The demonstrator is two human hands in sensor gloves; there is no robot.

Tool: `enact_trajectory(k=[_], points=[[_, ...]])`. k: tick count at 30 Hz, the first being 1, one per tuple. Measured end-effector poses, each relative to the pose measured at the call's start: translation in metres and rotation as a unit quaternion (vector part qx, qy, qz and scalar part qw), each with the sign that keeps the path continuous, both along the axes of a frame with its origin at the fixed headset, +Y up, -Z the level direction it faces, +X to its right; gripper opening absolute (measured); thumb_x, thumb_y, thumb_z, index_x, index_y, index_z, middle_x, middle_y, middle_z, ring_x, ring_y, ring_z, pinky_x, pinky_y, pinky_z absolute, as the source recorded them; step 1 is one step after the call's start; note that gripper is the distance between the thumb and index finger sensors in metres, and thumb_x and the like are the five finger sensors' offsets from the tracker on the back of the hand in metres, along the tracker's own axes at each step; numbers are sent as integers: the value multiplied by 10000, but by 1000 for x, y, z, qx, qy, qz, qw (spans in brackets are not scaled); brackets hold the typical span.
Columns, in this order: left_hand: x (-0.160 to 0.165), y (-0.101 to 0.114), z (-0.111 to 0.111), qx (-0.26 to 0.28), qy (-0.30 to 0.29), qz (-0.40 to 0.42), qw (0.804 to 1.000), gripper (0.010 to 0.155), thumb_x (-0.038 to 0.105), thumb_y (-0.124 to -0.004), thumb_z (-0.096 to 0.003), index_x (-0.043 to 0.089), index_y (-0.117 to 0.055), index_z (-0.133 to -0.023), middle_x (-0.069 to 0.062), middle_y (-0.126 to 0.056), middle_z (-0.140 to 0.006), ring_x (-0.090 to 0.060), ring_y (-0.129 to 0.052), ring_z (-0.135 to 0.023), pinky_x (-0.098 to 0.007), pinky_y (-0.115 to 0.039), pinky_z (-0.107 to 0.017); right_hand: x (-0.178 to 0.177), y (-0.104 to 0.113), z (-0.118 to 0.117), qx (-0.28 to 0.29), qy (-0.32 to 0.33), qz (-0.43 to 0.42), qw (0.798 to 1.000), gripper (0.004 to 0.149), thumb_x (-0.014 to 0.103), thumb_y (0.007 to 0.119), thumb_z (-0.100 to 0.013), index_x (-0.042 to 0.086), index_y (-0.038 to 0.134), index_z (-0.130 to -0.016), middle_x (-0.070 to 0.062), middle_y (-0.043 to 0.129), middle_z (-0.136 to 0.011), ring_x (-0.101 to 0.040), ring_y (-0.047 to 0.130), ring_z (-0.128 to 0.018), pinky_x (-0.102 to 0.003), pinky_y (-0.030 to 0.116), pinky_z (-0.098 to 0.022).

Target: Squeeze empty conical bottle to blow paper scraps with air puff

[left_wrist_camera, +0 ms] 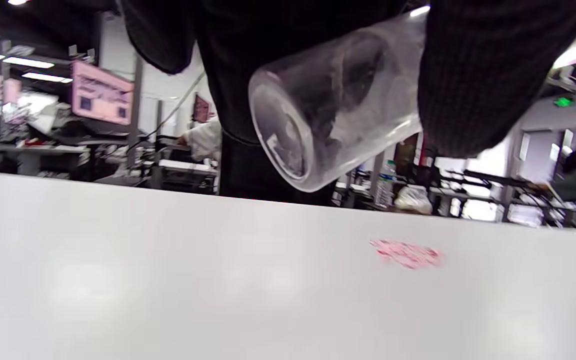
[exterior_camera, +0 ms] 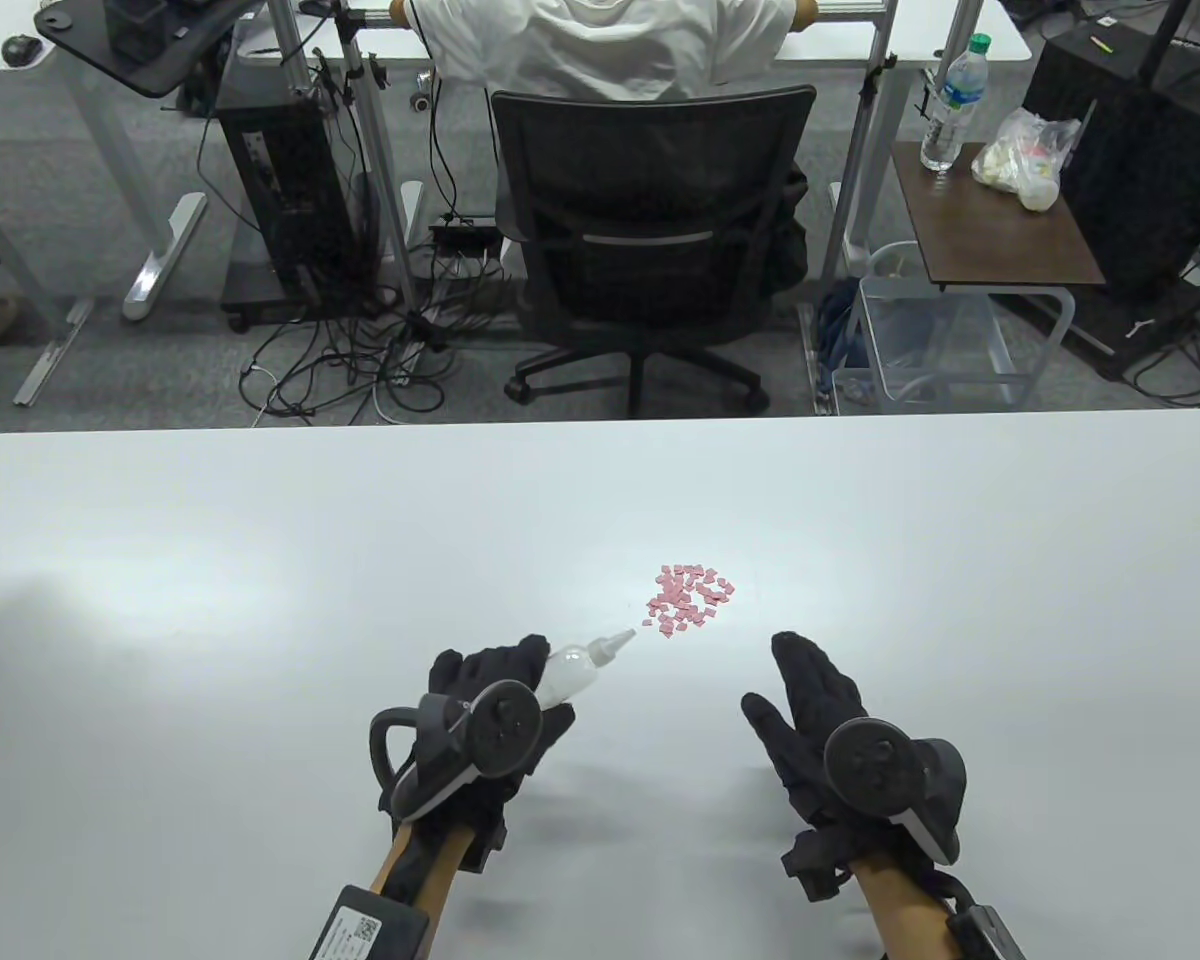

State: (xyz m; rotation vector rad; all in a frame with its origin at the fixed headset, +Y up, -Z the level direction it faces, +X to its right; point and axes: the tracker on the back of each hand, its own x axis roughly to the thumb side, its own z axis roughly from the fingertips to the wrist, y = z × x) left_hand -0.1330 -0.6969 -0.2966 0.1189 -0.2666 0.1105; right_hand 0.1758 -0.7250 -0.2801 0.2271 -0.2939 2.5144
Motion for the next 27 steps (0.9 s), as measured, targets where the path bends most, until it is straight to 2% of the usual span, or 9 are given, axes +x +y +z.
enact_trajectory(k=[4, 9, 13, 16, 19, 23, 27], points=[[22, -7, 16, -32, -47, 23, 998, 759, 554, -945, -482, 240, -652, -1108, -68, -838, -1050, -341, -863, -1004, -591, -534, -801, -8, 1, 3, -2, 47, -31, 998, 694, 458, 686, -600, 18, 588, -1127, -275, 718, -1077, -480, 797, -896, -636, 704, -634], [36, -8, 29, 35, -74, -58, 995, 756, 559, -952, -468, 262, -664, -1100, -52, -846, -1045, -321, -870, -1006, -588, -533, -804, -20, -5, 5, -45, 84, -119, 988, 650, 450, 674, -603, 3, 664, -1074, -273, 804, -976, -447, 875, -796, -614, 746, -599], [40, -13, 36, 58, -87, -79, 991, 750, 563, -954, -461, 267, -675, -1091, -46, -851, -1038, -311, -877, -1001, -585, -535, -805, -31, -11, 5, -71, 96, -147, 982, 571, 419, 680, -607, 15, 749, -1005, -246, 886, -867, -379, 945, -679, -575, 801, -536], [41, -14, 37, 64, -88, -80, 991, 751, 562, -954, -459, 266, -676, -1090, -47, -853, -1035, -313, -877, -999, -584, -536, -804, -37, -12, 6, -63, 77, -142, 985, 461, 367, 684, -613, 55, 824, -922, -201, 941, -768, -320, 981, -586, -544, 832, -482], [43, -16, 38, 76, -89, -94, 989, 753, 560, -956, -458, 268, -674, -1092, -43, -856, -1032, -314, -878, -997, -584, -535, -804, -39, -13, 6, -77, 70, -139, 985, 442, 347, 681, -616, 47, 831, -904, -201, 944, -740, -309, 981, -553, -537, 833, -462], [46, -16, 41, 100, -71, -115, 986, 745, 553, -974, -448, 269, -693, -1077, -34, -860, -1026, -303, -882, -995, -585, -531, -805, -40, -16, 6, -105, 30, -100, 989, 450, 415, 667, -619, 66, 873, -814, -163, 968, -634, -270, 987, -450, -513, 844, -395], [48, -16, 43, 125, -77, -124, 981, 748, 554, -974, -442, 265, -699, -1074, -33, -870, -1019, -299, -891, -989, -580, -535, -806, -39, -17, 5, -126, 33, -130, 983, 432, 415, 663, -621, 70, 886, -753, -128, 966, -565, -240, 980, -392, -497, 849, -358]])
